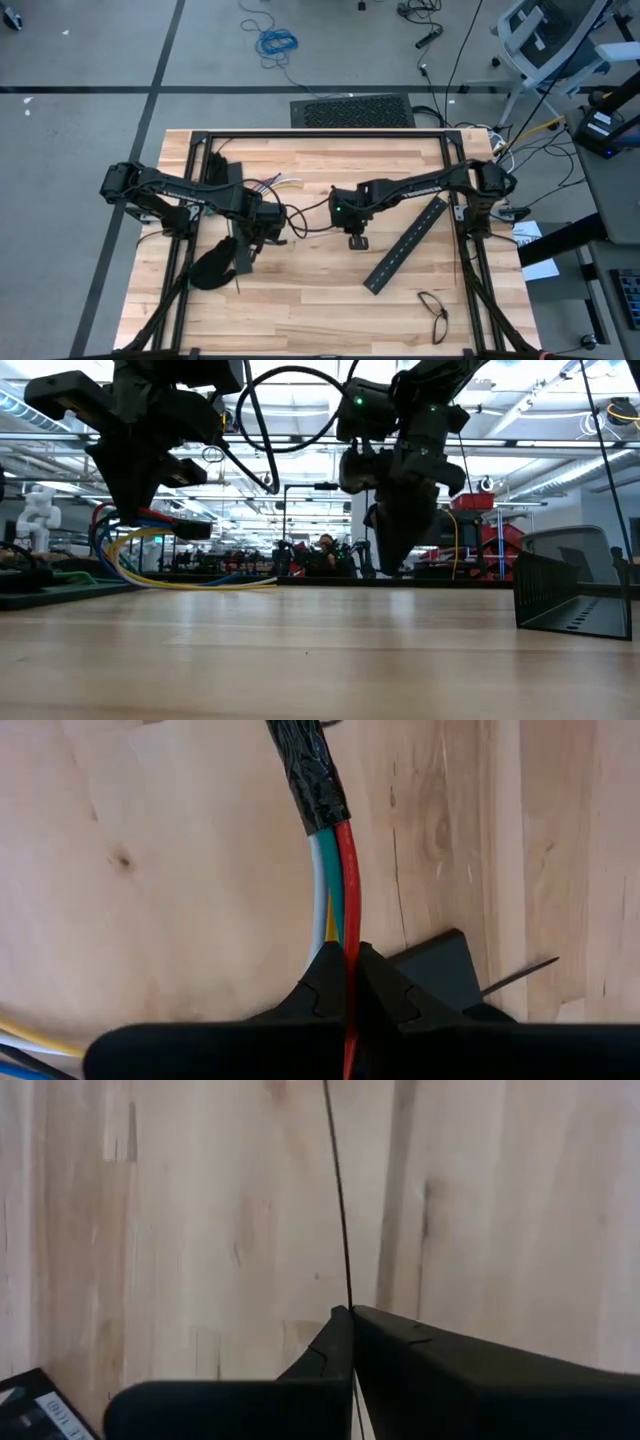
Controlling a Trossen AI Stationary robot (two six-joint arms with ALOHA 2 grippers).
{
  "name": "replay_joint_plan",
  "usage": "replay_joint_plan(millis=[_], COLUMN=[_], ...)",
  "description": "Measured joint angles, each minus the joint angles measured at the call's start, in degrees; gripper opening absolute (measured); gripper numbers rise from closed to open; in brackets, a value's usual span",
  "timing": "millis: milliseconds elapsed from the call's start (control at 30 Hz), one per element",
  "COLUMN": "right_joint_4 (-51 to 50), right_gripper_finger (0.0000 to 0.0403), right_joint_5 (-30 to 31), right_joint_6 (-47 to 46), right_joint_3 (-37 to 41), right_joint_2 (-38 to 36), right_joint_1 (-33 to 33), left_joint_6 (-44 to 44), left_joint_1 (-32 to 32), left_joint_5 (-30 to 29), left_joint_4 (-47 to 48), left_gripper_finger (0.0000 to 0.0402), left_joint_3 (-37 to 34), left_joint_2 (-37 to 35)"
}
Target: Ziptie cables
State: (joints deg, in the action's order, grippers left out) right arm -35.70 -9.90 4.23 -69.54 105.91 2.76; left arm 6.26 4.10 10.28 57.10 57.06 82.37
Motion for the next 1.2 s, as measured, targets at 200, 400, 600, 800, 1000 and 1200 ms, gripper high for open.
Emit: replay_joint_plan(millis=[200,400,600,800,1000,1200], right_joint_4=[1.22,1.30,1.17,-0.21,-1.44,-2.55], right_gripper_finger=[0.0000,0.0000,0.0000,0.0000,0.0000,0.0000], right_joint_5=[-0.91,-0.93,-0.93,-0.91,-0.91,-1.06], right_joint_6=[-0.84,-1.64,-1.64,-1.01,-0.58,-0.33], right_joint_3=[0.04,-0.95,-2.00,-2.10,-2.10,-2.10], right_joint_2=[0.92,0.92,0.92,0.92,0.89,0.87], right_joint_1=[-1.16,-1.11,-1.11,-1.11,-1.11,-1.11], left_joint_6=[0.02,0.02,-0.02,-0.07,-0.15,0.00], left_joint_1=[0.00,0.00,0.00,0.00,0.00,0.00], left_joint_5=[0.00,0.00,0.00,-0.31,-0.46,-0.92], left_joint_4=[-0.20,-1.87,-2.31,-2.12,-2.08,-2.25], left_gripper_finger=[0.0004,0.0004,0.0004,0.0004,0.0004,0.0004], left_joint_3=[0.02,0.02,0.02,0.02,0.02,-0.18], left_joint_2=[0.00,0.00,0.00,0.00,0.00,1.68])
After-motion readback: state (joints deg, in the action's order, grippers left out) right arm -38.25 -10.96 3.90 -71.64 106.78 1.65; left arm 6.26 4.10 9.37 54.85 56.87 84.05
